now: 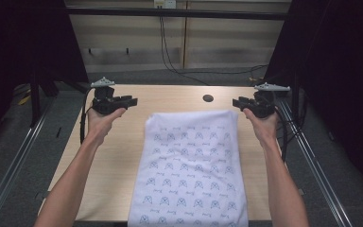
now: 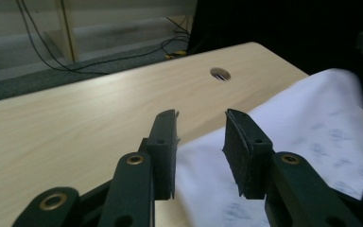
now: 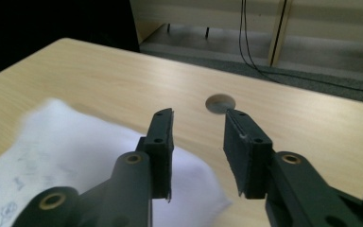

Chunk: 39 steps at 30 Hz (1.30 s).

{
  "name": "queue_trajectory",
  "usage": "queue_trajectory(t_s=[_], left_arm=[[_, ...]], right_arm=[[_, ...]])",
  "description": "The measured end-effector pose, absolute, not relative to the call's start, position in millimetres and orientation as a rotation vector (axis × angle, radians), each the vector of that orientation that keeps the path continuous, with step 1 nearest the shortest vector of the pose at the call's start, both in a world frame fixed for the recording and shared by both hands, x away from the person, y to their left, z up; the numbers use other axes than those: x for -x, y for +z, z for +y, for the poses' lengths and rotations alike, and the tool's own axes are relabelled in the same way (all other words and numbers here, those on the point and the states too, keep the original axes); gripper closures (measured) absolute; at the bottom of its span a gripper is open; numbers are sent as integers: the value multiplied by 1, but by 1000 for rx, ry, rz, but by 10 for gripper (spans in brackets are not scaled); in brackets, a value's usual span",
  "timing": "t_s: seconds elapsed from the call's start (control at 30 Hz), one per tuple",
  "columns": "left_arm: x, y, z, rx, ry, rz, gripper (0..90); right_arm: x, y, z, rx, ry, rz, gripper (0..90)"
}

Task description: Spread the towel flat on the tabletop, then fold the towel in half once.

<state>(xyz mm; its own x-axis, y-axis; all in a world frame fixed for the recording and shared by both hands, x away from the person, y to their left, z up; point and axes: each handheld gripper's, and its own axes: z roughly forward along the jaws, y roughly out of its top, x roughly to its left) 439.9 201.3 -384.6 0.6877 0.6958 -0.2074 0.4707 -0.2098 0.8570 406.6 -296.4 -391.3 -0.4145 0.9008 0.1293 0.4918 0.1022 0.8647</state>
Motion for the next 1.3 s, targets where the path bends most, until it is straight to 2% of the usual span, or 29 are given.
queue_trajectory(t_s=[0.23,0.5,0.63,0.8,0.9,1.03,1.3], left_arm=[[-411,-415,196,-1938,216,848,647],[-368,-458,184,-2053,75,738,800],[-359,-486,175,-2062,-17,745,781],[-359,-501,167,-2140,-2,751,737],[-358,-505,168,-2163,9,735,771],[-358,-504,172,-2188,22,731,874],[-341,-504,180,-2184,22,742,880]], right_arm=[[-373,-404,-302,-1299,1226,2049,616],[-310,-425,-301,-1230,1243,2218,685],[-292,-447,-293,-1241,1259,2295,693],[-286,-477,-280,-1247,1234,2384,663],[-285,-486,-276,-1252,1209,2418,648],[-283,-495,-269,-1238,1158,2444,645],[-281,-502,-265,-1213,1111,2439,658]])
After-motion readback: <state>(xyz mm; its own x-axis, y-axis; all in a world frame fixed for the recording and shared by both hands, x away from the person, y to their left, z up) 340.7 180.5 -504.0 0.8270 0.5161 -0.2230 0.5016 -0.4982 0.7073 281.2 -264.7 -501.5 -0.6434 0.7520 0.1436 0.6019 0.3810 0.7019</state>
